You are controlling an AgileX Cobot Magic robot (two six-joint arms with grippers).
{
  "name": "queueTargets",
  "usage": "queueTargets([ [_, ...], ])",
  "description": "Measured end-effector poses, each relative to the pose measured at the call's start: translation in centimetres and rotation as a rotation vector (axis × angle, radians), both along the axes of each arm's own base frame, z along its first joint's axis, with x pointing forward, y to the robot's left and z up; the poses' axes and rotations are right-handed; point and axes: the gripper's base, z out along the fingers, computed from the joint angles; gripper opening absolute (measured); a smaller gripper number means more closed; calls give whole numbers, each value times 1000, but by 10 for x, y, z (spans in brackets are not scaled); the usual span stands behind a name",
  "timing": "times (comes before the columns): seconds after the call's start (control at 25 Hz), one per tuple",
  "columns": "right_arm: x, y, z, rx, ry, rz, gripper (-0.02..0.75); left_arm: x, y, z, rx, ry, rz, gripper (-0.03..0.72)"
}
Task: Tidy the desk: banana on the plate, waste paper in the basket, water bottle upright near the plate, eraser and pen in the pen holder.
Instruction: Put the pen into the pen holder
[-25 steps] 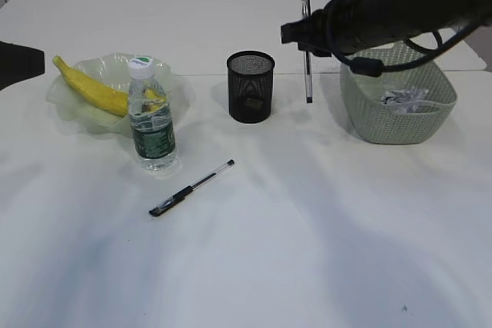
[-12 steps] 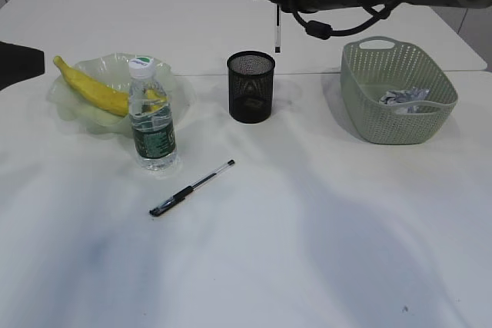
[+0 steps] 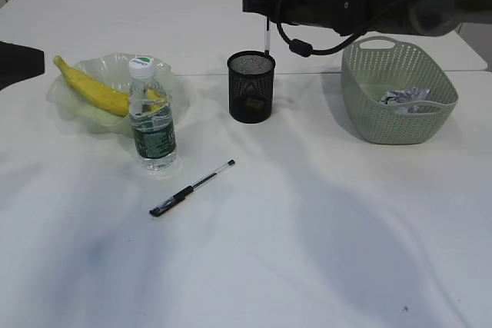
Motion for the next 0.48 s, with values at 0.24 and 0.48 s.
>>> queueTargets([
  [0.24, 5, 2, -20, -6, 16, -3, 45, 0, 0, 0, 0, 0, 0, 514],
  [0.48, 7, 2, -30, -8, 27, -4, 45, 0, 0, 0, 0, 0, 0, 514],
])
